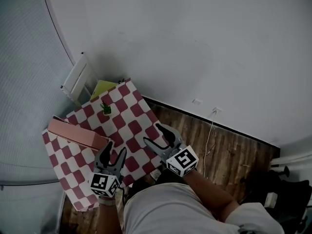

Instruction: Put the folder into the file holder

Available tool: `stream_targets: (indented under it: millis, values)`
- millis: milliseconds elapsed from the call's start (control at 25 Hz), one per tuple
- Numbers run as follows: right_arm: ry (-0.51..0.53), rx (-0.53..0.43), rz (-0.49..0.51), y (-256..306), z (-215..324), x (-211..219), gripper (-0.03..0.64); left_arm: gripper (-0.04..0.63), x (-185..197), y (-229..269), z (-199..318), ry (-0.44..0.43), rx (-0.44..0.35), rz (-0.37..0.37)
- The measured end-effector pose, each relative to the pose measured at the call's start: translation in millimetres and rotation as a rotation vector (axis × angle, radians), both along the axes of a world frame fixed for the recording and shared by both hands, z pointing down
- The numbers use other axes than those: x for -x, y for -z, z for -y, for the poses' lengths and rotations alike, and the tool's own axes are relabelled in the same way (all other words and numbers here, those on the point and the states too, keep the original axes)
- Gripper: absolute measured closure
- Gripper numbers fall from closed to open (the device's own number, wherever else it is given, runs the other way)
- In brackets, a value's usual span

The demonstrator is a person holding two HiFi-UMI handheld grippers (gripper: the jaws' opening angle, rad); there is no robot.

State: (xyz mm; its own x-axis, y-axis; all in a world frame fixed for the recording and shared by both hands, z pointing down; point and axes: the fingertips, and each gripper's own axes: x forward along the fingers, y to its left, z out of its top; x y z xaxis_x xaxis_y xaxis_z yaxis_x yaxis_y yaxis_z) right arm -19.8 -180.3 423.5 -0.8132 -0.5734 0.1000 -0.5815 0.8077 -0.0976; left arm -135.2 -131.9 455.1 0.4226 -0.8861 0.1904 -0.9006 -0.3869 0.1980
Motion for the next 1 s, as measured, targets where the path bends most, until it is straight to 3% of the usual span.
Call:
stream_targets:
  millis: [480,1000]
  values:
    - [-0.072,-0.011,-0.013,-2,-10,-25,0.334,0.377,-26,11,13,-0.100,-0.030,0.007]
    - [-0.079,-0.011,-0.015,0,-10,-25,0.334,0.377,-27,12,15,-0.112,-0.027,0.011]
